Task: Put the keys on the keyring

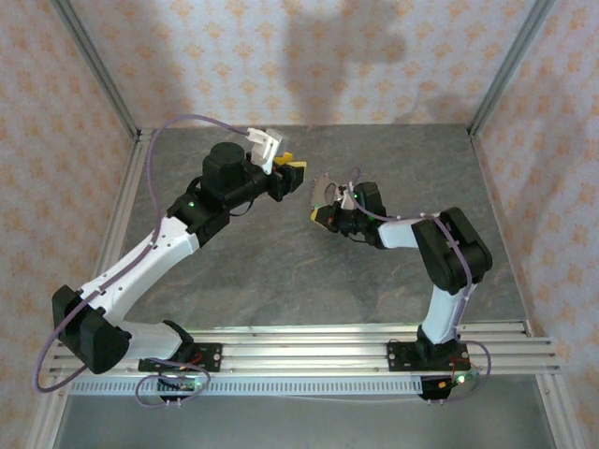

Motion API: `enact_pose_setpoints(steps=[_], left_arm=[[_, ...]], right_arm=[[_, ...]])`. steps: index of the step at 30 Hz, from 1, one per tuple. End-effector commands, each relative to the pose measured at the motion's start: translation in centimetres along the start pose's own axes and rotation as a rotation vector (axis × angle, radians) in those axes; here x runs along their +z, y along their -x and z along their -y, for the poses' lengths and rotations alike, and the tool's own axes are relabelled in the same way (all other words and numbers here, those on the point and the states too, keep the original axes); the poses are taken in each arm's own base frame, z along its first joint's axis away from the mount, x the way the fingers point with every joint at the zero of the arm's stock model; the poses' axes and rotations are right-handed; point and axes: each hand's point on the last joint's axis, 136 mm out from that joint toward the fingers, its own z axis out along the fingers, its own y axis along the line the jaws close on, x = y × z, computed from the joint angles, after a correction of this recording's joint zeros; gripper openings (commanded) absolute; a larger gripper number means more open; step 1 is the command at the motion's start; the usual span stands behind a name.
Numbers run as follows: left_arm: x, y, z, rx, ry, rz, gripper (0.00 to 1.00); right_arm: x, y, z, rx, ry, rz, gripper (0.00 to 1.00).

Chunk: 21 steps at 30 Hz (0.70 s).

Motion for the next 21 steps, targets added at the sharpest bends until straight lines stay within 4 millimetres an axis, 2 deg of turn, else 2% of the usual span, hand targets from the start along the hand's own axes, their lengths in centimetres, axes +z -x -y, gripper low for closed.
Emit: enact_pose_setpoints(steps=[1, 5, 6, 9, 11, 13, 16, 19, 21], left_arm=[[-0.6, 0.9, 0.1, -0.017, 0.016, 0.04, 0.46], [-0.3, 0.7, 0.2, -0.026, 0.015, 0.036, 0.46], [-0.2, 0.7, 0.2, -0.029, 0.017, 0.037, 0.46], [-0.2, 0.6, 0.0, -0.037, 0.022, 0.033, 0.46], [-0.4, 0.7, 0.1, -0.043, 0.027, 0.035, 0.47], [-0.7, 0.8, -0.1, -0.044, 0.039, 0.036, 0.48], [-1.3, 1.0, -0.6, -0.05, 0.07, 0.043, 0.51], [-2.6, 0.9, -2.4, -0.069, 0.178, 0.062, 0.57], [-3.8, 0.8, -4.4, -0.083, 0.285, 0.089, 0.61]], right_arm=[[-0.1, -0.5, -0.5, -0.019, 0.016, 0.012, 0.0], [0.6, -3.2, 0.0, -0.003, -0.007, -0.065, 0.02], [0.7, -4.2, 0.1, 0.0, -0.012, -0.095, 0.14], [0.0, -6.3, -0.3, 0.007, -0.005, -0.137, 0.37], [-1.4, -6.9, -1.5, 0.001, 0.018, -0.133, 0.53], [-3.2, -7.1, -2.8, -0.038, 0.01, -0.118, 0.64], [-6.5, -6.2, -5.1, -0.113, -0.017, -0.058, 0.75], [-10.6, -3.3, -7.0, -0.171, -0.073, 0.08, 0.85], [-13.9, -0.7, -7.3, -0.202, -0.164, 0.212, 0.9]])
